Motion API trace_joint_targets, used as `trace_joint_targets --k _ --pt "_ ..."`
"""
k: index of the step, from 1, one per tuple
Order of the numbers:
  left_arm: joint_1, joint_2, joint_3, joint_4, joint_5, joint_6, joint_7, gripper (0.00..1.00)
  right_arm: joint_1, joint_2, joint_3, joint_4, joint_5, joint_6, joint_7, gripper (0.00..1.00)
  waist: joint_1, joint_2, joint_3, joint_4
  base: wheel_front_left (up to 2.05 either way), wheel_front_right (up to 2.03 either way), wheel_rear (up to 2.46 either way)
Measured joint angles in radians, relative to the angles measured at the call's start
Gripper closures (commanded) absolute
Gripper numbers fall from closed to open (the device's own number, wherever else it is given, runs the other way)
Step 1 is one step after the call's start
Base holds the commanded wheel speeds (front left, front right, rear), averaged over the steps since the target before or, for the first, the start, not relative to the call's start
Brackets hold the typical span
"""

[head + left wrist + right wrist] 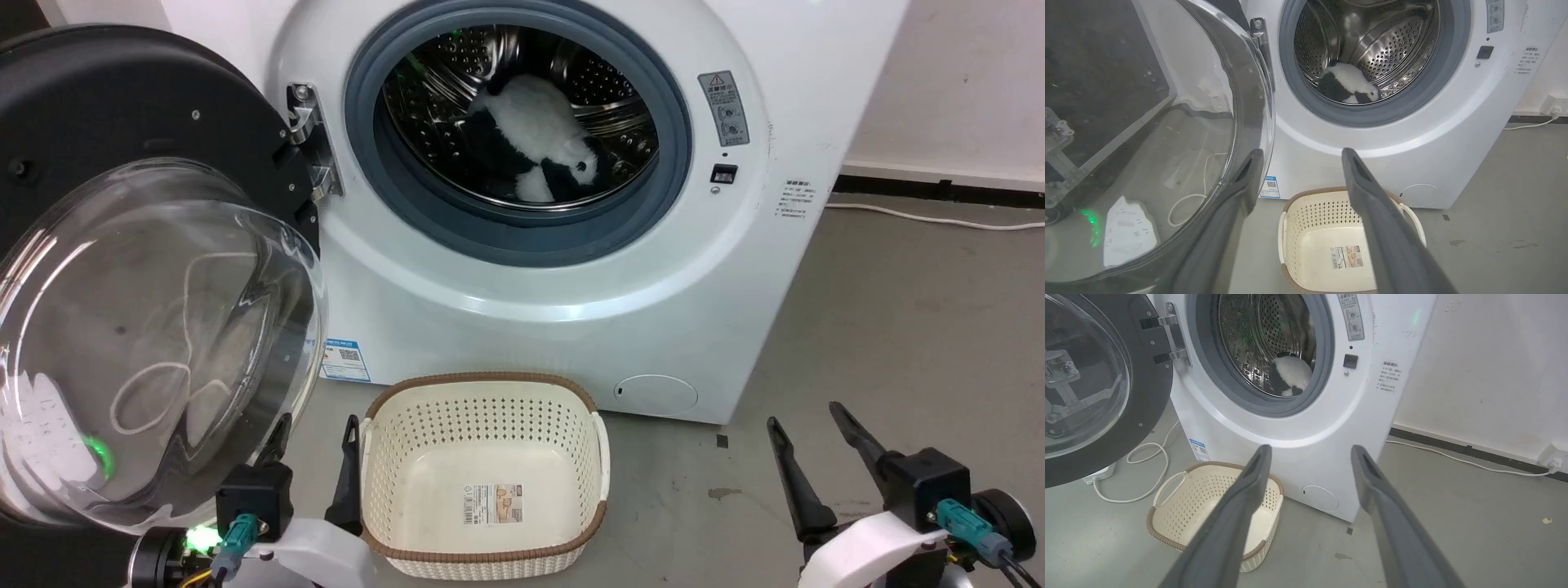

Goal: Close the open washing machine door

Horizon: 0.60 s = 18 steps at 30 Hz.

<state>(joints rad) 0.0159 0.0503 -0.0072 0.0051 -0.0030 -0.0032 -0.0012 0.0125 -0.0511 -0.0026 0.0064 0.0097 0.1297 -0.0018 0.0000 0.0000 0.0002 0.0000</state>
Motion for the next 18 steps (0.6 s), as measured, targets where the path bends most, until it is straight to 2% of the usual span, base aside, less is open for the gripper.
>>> trace_joint_targets --k 18 --pt "0.001 0.000 -0.007 -0.002 0.000 -0.014 -0.037 0.00 0.008 0.000 -0.008 0.002 0.027 0.000 -0.037 0.00 0.0000 0.0000 -0.009 0.038 0.00 0.00 0.00"
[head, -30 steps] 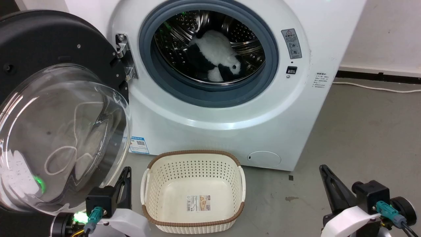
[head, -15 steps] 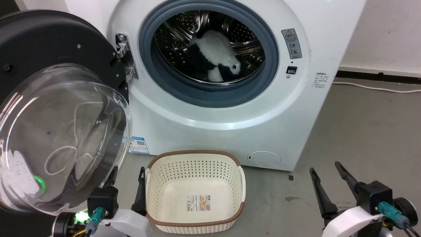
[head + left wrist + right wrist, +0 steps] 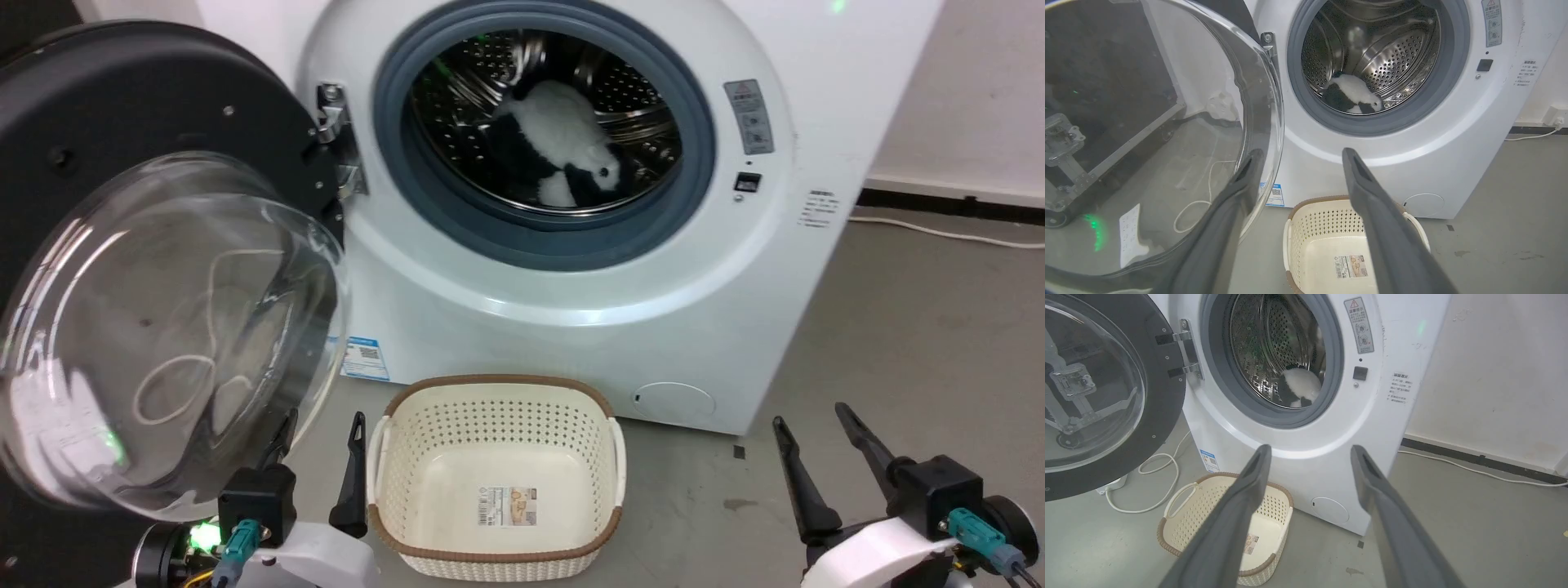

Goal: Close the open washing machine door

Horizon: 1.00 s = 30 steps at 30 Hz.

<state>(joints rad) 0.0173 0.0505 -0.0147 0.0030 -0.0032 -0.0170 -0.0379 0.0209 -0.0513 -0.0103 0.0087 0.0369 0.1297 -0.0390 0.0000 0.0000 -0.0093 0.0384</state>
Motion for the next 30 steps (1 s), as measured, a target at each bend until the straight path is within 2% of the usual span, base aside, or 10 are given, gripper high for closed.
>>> trace_joint_targets --k 14,30 --pt "0.014 0.003 0.001 -0.014 0.000 -0.010 -0.034 0.00 0.011 0.000 0.050 0.004 -0.004 0.000 -0.034 0.00 0.0000 0.0000 -0.011 0.104 0.00 0.00 0.00" --pt "0.030 0.003 0.023 -0.048 -0.009 -0.008 -0.066 0.00 -0.011 0.000 0.119 0.048 -0.004 0.000 -0.067 0.00 0.0000 0.0000 -0.001 0.177 0.00 0.00 0.00"
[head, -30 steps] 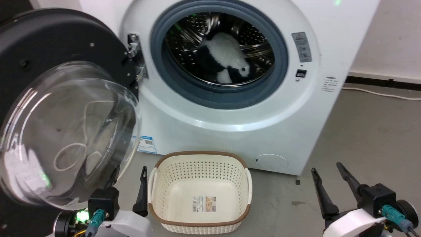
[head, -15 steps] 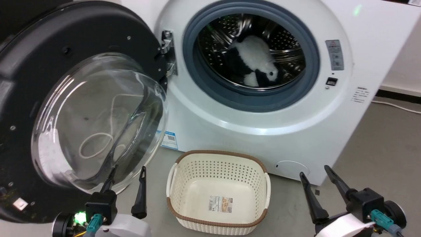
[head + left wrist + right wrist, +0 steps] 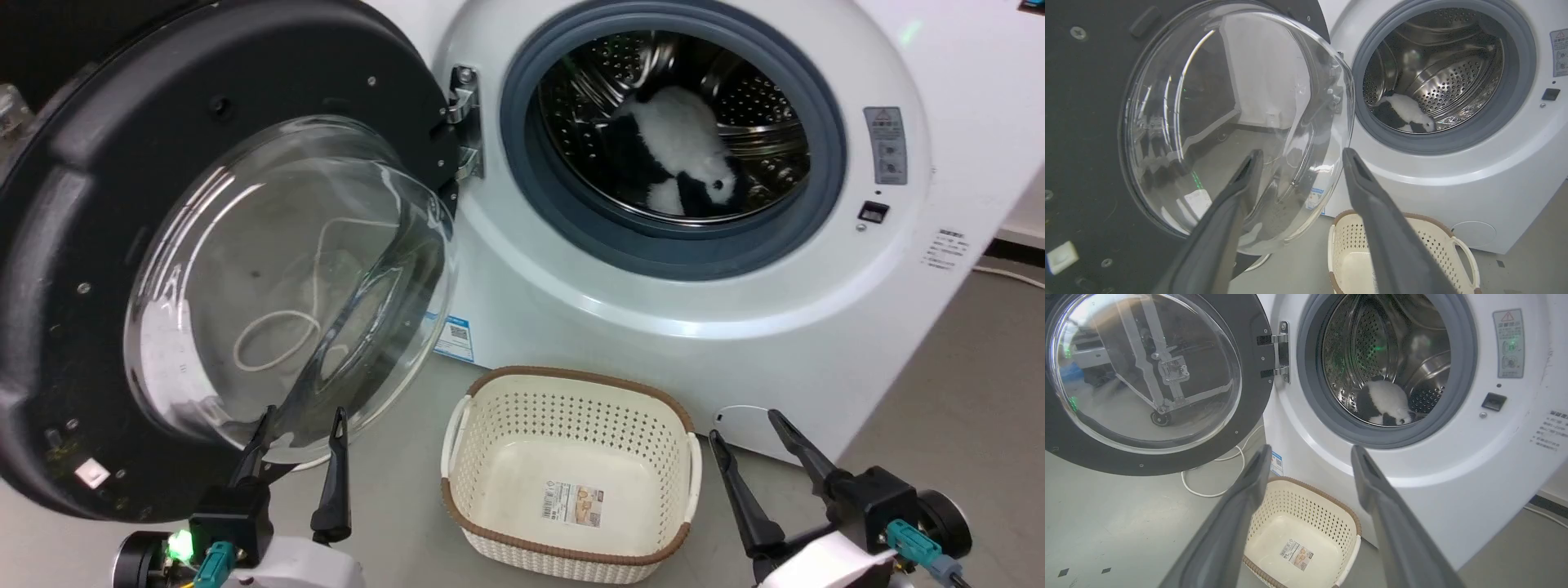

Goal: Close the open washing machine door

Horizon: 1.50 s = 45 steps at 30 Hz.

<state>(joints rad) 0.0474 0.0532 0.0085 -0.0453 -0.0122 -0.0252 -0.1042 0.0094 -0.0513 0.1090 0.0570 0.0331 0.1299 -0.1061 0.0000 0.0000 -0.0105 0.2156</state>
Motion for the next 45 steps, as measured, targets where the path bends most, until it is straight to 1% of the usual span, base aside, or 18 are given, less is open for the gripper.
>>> trace_joint_targets --k 8,33,34,37,41,45 --pt "0.015 -0.001 0.008 -0.015 -0.001 0.000 -0.021 0.00 -0.017 0.000 0.031 0.018 0.000 0.000 -0.021 0.00 0.0000 0.0000 -0.001 0.045 0.00 0.00 0.00" --pt "0.042 -0.002 0.030 -0.039 -0.011 -0.004 -0.074 0.00 -0.017 0.000 0.086 0.052 0.000 0.000 -0.074 0.00 0.0000 0.0000 -0.002 0.148 0.00 0.00 0.00" --pt "0.048 -0.002 0.026 -0.028 -0.030 -0.022 -0.082 1.00 -0.017 0.000 0.088 0.055 0.000 0.000 -0.080 0.00 0.0000 0.0000 -0.002 0.160 0.00 0.00 0.00" --pt "0.052 -0.002 0.024 -0.037 -0.031 -0.031 -0.086 1.00 -0.017 0.000 0.091 0.057 0.000 0.000 -0.086 0.00 0.0000 0.0000 -0.002 0.173 0.00 0.00 0.00" --pt "0.050 -0.003 0.046 -0.088 -0.049 -0.040 -0.096 1.00 -0.012 0.000 0.092 0.059 0.000 0.000 -0.094 0.00 0.0000 0.0000 0.000 0.191 0.00 0.00 0.00" --pt "0.017 -0.004 0.105 -0.150 -0.133 -0.049 -0.105 1.00 0.007 0.000 0.090 0.059 -0.003 0.000 -0.101 0.00 0.0000 0.0000 0.002 0.209 0.00 0.00 0.00"
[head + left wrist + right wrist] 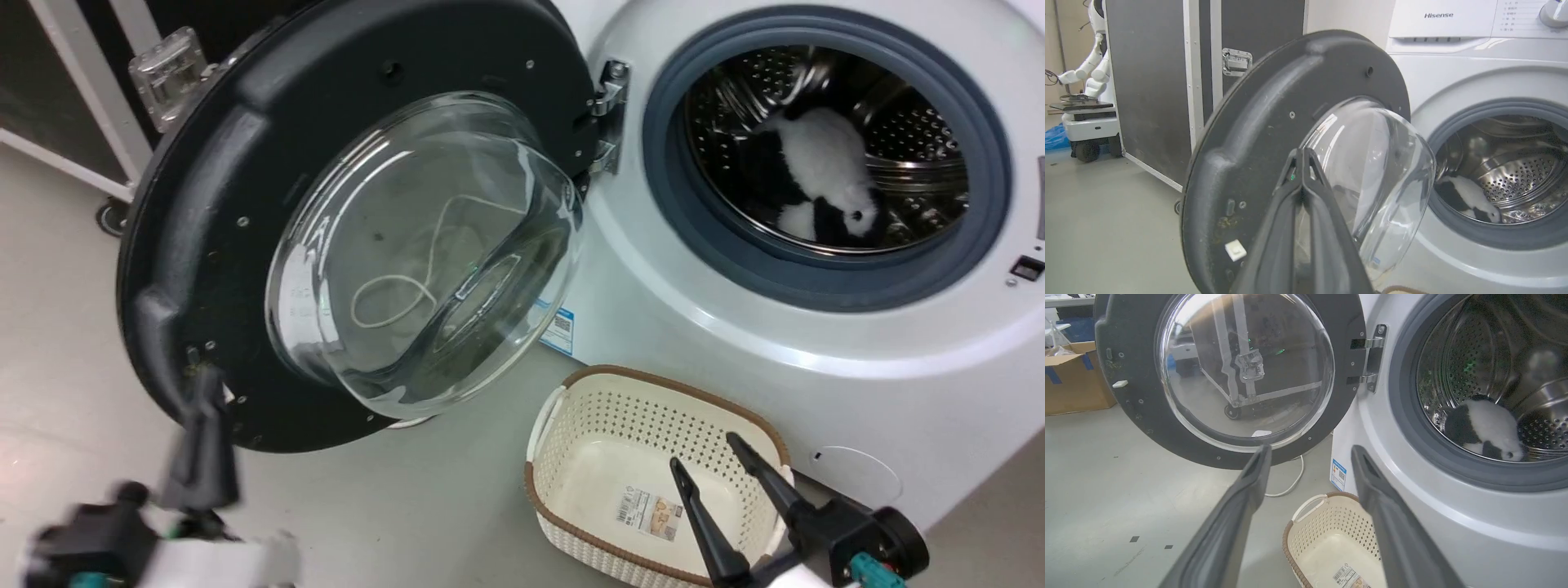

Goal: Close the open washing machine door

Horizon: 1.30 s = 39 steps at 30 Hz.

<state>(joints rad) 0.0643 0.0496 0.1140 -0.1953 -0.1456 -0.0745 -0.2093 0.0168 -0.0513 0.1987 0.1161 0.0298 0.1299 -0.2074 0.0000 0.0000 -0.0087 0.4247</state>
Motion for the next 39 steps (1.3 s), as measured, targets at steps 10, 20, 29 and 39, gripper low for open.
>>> trace_joint_targets --k 10,20,29,39 --pt "-0.286 0.146 0.198 0.124 -0.344 -0.034 0.082 1.00 0.023 -0.002 -0.019 -0.011 -0.022 0.000 -0.024 0.00 0.0000 0.0000 0.045 0.008 0.00 0.00 0.00" --pt "-0.625 0.343 0.430 0.530 -0.737 0.023 0.396 1.00 -0.006 -0.012 -0.028 -0.007 -0.022 0.000 -0.043 0.00 0.0002 0.0000 0.116 -0.046 0.00 0.00 0.00" --pt "-0.692 0.344 0.515 0.735 -1.033 0.125 0.805 1.00 -0.006 -0.016 -0.033 0.003 -0.022 0.000 -0.050 0.00 0.0002 0.0000 0.131 -0.075 0.00 0.00 0.00" --pt "-0.535 0.297 0.459 0.605 -1.125 0.089 1.085 1.00 -0.006 -0.014 -0.047 0.018 -0.020 0.000 -0.050 0.00 0.0000 0.0000 0.094 -0.074 0.00 0.00 0.00"
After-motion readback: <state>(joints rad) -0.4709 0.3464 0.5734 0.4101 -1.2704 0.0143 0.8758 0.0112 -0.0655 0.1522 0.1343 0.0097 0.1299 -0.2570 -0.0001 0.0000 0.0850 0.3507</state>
